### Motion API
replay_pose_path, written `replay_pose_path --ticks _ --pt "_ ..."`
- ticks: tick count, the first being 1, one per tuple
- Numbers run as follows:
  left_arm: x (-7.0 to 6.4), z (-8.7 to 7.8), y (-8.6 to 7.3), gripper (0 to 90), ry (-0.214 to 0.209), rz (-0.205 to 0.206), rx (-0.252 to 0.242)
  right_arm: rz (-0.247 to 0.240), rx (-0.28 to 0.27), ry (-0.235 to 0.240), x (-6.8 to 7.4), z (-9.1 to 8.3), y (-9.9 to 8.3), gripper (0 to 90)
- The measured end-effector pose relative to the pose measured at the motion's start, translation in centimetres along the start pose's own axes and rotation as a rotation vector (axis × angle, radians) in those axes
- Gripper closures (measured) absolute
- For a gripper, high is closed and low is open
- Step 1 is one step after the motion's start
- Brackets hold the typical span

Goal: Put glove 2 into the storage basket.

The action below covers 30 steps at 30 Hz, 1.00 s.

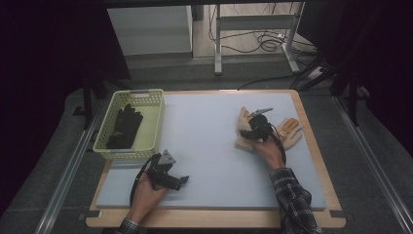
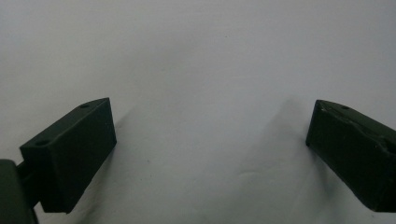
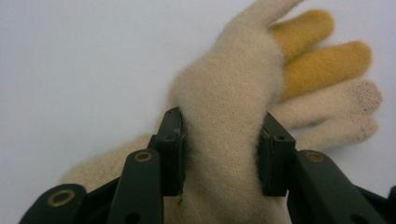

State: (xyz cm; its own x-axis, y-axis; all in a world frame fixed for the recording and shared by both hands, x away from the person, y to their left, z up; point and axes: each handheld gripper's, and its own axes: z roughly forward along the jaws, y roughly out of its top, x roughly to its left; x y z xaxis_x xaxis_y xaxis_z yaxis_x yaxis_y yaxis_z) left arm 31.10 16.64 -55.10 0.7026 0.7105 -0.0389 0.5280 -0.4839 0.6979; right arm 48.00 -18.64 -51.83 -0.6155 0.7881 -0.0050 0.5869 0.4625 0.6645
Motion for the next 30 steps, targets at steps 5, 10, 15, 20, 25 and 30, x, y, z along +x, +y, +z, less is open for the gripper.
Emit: replay_pose_path --ticks 5,10,15,20,25,30 --pt "0.0 0.0 0.0 1.6 0.000 -0.003 -0.002 -0.011 -0.028 -0.013 0.4 -0.6 -0.3 61.1" --pt "0.0 0.0 0.0 1.6 0.000 -0.006 -0.001 -0.023 -0.072 0.020 1.5 -2.5 0.2 60.9" --pt "0.0 0.0 0.0 1.6 0.001 -0.002 0.000 -0.064 -0.110 0.065 4.0 -5.0 0.7 60.5" --pt "0.0 0.0 0.0 1.6 0.001 -0.001 0.001 -0.118 -0.119 0.123 7.5 -6.8 0.8 60.0" --pt "0.0 0.0 0.0 1.6 0.002 -0.003 -0.002 -0.142 -0.111 0.209 11.1 -7.0 0.5 59.3" --pt "0.0 0.0 0.0 1.6 0.002 -0.005 -0.003 -0.168 -0.072 0.237 13.4 -5.1 -0.3 57.1"
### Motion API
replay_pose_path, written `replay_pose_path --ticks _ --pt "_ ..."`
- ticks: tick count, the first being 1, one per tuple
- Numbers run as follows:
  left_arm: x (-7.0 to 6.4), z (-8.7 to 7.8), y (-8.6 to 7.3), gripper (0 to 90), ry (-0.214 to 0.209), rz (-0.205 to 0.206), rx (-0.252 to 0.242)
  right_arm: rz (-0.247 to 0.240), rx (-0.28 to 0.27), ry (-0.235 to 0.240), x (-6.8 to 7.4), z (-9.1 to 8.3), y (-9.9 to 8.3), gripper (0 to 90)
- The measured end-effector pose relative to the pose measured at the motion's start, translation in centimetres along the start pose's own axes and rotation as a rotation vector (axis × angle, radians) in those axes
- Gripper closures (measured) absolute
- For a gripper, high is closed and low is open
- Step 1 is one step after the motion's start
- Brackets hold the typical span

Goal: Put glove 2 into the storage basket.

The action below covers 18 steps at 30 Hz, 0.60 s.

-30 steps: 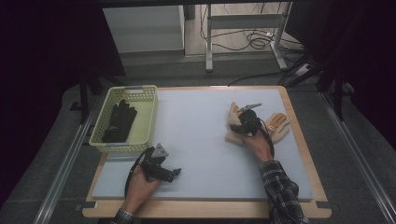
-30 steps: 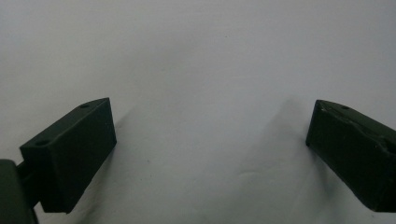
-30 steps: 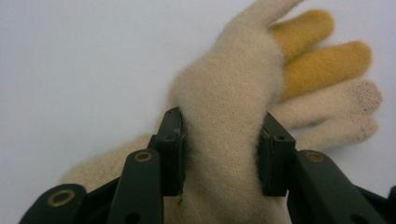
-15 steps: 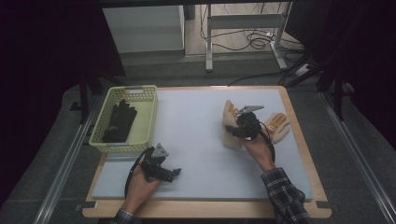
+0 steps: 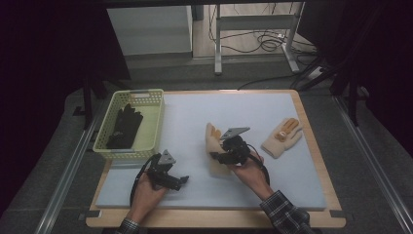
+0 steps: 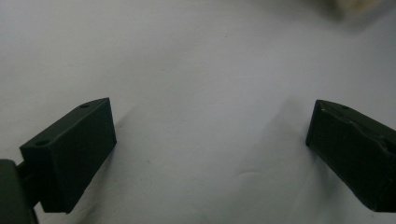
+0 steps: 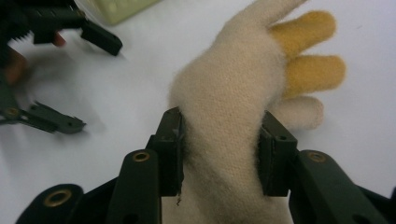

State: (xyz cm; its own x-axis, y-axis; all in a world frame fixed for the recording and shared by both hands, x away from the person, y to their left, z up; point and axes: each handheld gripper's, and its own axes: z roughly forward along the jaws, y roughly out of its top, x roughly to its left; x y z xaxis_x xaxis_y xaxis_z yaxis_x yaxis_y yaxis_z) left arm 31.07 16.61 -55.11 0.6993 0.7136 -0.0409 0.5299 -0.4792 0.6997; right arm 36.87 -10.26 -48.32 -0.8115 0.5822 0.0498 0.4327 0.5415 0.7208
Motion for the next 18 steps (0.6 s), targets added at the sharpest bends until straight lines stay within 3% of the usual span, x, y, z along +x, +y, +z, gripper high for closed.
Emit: replay_pose_path --ticks 6,11,14,18 --pt "0.0 0.0 0.0 1.6 0.000 0.006 0.002 0.021 0.051 -0.003 0.2 2.8 -1.4 36.6" --pt "0.0 0.0 0.0 1.6 -0.001 0.002 0.002 0.008 0.028 -0.019 0.2 1.6 -1.2 32.0" --pt "0.0 0.0 0.0 1.6 -0.001 0.002 0.001 -0.002 0.021 -0.033 -0.1 0.4 -1.4 39.1" --pt "0.0 0.0 0.0 1.6 -0.001 0.000 0.002 -0.030 0.014 -0.052 -0.7 -1.0 -2.9 61.9"
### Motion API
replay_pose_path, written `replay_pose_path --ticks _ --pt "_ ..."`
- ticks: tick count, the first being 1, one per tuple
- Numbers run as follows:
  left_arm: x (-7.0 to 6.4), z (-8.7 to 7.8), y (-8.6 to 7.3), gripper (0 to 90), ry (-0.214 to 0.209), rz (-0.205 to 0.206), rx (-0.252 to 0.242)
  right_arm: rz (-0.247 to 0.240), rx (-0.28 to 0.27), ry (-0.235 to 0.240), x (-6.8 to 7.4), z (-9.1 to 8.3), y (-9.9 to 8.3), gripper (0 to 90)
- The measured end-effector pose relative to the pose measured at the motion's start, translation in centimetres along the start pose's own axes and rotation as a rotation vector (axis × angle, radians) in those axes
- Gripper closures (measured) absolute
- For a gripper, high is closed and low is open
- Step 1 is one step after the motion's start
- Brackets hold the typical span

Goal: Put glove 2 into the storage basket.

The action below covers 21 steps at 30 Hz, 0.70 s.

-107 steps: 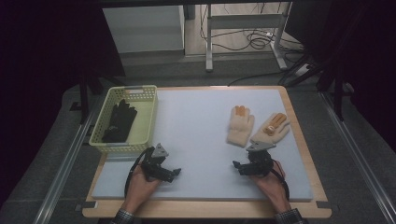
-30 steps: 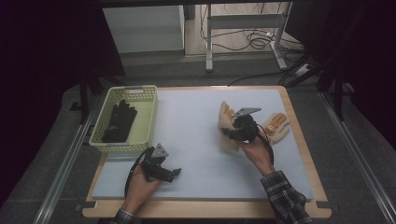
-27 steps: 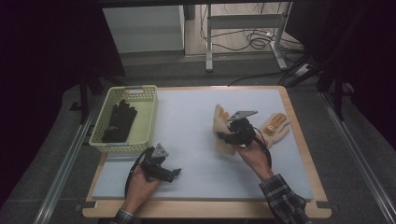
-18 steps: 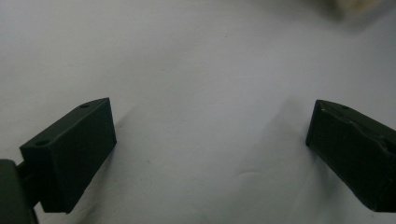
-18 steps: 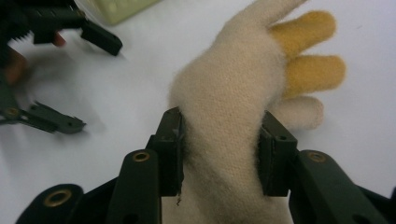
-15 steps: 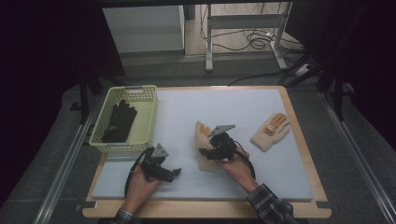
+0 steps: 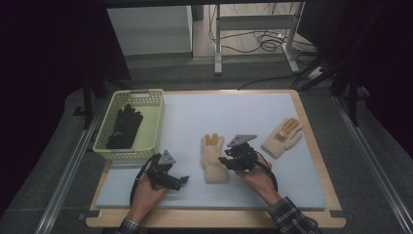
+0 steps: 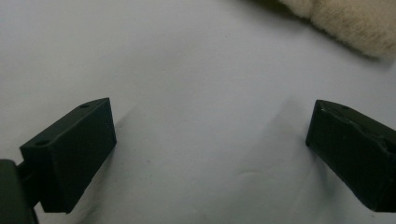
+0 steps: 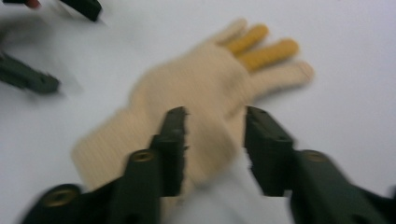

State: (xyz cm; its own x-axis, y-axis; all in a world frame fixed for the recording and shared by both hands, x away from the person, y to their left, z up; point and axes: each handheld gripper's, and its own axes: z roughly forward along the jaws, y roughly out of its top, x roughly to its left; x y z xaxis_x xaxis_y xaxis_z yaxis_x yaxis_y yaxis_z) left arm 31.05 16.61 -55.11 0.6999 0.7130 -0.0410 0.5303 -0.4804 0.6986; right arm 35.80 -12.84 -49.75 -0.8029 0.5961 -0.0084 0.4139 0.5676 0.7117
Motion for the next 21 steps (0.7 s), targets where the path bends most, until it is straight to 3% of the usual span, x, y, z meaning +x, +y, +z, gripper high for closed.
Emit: replay_pose_path --ticks 3,5,12,15,21 --pt "0.0 0.0 0.0 1.6 0.000 0.000 0.000 0.017 0.012 0.004 -0.5 -0.4 -1.4 76.6" --pt "0.0 0.0 0.0 1.6 0.000 0.000 0.000 0.028 0.021 0.015 -0.6 -0.4 -2.2 80.2" --pt "0.0 0.0 0.0 1.6 0.000 0.001 0.000 0.000 0.028 0.060 0.8 0.6 -3.4 79.9" --pt "0.0 0.0 0.0 1.7 0.001 0.002 0.000 -0.033 0.017 0.031 1.0 0.2 -2.8 78.4" --pt "0.0 0.0 0.0 1.6 0.001 0.003 0.000 0.021 -0.013 -0.029 -1.0 0.3 -1.1 73.2"
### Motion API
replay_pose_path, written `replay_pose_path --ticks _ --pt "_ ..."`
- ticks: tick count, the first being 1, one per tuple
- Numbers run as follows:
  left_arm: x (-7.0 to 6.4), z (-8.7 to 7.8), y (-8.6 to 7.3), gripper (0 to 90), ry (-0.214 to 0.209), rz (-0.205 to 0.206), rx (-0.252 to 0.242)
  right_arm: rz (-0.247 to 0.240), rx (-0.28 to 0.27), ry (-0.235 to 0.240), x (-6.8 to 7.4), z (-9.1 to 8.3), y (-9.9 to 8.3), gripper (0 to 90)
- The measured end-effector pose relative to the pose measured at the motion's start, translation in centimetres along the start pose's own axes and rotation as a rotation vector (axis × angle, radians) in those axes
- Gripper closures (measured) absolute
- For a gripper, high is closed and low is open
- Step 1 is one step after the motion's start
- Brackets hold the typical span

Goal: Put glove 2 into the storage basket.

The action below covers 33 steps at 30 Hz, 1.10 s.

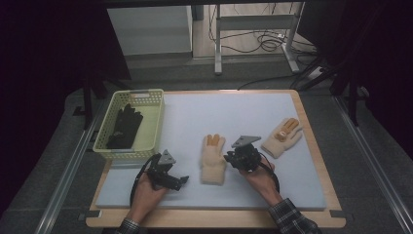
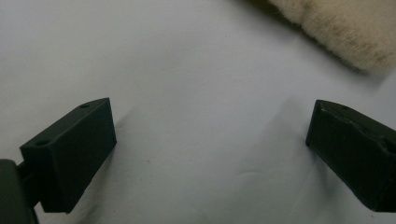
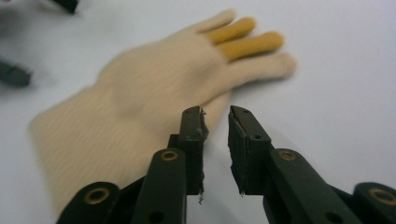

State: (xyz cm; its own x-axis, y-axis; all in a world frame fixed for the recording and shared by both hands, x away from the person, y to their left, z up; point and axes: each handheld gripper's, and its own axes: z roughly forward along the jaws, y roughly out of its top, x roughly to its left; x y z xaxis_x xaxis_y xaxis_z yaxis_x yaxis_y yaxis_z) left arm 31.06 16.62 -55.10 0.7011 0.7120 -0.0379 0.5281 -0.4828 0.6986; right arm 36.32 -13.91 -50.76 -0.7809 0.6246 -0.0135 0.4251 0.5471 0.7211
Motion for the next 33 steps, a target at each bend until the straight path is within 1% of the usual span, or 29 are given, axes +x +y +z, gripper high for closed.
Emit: replay_pose_path --ticks 2,4,5,6,7,8,9,10,11,12,13,16,18,19,20,21,22,23,25,27,30,33 --pt "0.0 0.0 0.0 1.7 -0.001 -0.003 0.000 0.022 0.004 0.004 -0.6 0.9 0.7 69.5" --pt "0.0 0.0 0.0 1.7 -0.001 -0.003 0.000 0.032 0.007 0.017 -0.9 1.7 1.1 64.7" --pt "0.0 0.0 0.0 1.7 -0.001 -0.003 0.000 0.036 0.015 0.020 -0.9 2.2 1.2 63.0" --pt "0.0 0.0 0.0 1.7 -0.001 -0.003 0.000 0.038 0.035 0.020 -0.9 2.8 1.4 62.4" --pt "0.0 0.0 0.0 1.7 -0.001 -0.003 -0.001 0.039 0.053 0.020 -0.8 3.2 1.3 64.7" --pt "0.0 0.0 0.0 1.7 -0.001 -0.003 -0.001 0.039 0.069 0.019 -0.6 3.6 1.2 72.7" --pt "0.0 0.0 0.0 1.7 -0.001 -0.002 -0.001 0.048 0.061 0.035 -0.5 3.7 1.1 82.3" --pt "0.0 0.0 0.0 1.7 -0.001 -0.003 0.000 0.069 0.054 0.041 -0.4 3.7 0.9 85.5" --pt "0.0 0.0 0.0 1.7 -0.001 -0.003 0.000 0.075 0.057 0.029 -0.2 3.6 1.0 86.9" --pt "0.0 0.0 0.0 1.7 -0.001 -0.003 0.000 0.054 0.063 0.004 0.1 3.3 1.1 87.5" --pt "0.0 0.0 0.0 1.7 -0.001 -0.003 -0.001 0.037 0.053 -0.009 0.3 3.0 1.2 87.5" --pt "0.0 0.0 0.0 1.7 -0.001 -0.001 0.000 -0.011 -0.012 -0.041 1.0 1.3 1.8 87.1" --pt "0.0 0.0 0.0 1.7 0.000 0.000 0.000 -0.031 -0.032 -0.055 1.2 0.6 2.1 85.9" --pt "0.0 0.0 0.0 1.7 0.000 0.001 0.000 -0.039 -0.033 -0.078 1.2 0.3 2.1 84.7" --pt "0.0 0.0 0.0 1.7 0.000 0.001 0.000 -0.047 -0.023 -0.109 1.1 0.3 2.1 81.8" --pt "0.0 0.0 0.0 1.7 0.000 0.000 0.000 -0.047 -0.013 -0.129 1.0 0.3 2.1 79.7" --pt "0.0 0.0 0.0 1.7 0.000 0.000 0.000 -0.037 0.003 -0.151 0.6 0.4 1.9 76.7" --pt "0.0 0.0 0.0 1.7 0.000 0.000 0.000 -0.022 0.013 -0.160 0.1 0.5 1.6 75.2" --pt "0.0 0.0 0.0 1.7 -0.001 0.000 0.000 0.012 0.019 -0.164 -0.8 0.5 1.1 72.7" --pt "0.0 0.0 0.0 1.7 -0.001 -0.003 0.000 0.033 0.018 -0.152 -1.4 0.3 0.7 71.1" --pt "0.0 0.0 0.0 1.7 -0.001 -0.003 0.000 0.042 0.011 -0.124 -1.8 -0.1 0.2 67.0" --pt "0.0 0.0 0.0 1.7 -0.001 -0.003 0.000 0.046 0.004 -0.111 -2.1 -0.6 0.0 64.7"
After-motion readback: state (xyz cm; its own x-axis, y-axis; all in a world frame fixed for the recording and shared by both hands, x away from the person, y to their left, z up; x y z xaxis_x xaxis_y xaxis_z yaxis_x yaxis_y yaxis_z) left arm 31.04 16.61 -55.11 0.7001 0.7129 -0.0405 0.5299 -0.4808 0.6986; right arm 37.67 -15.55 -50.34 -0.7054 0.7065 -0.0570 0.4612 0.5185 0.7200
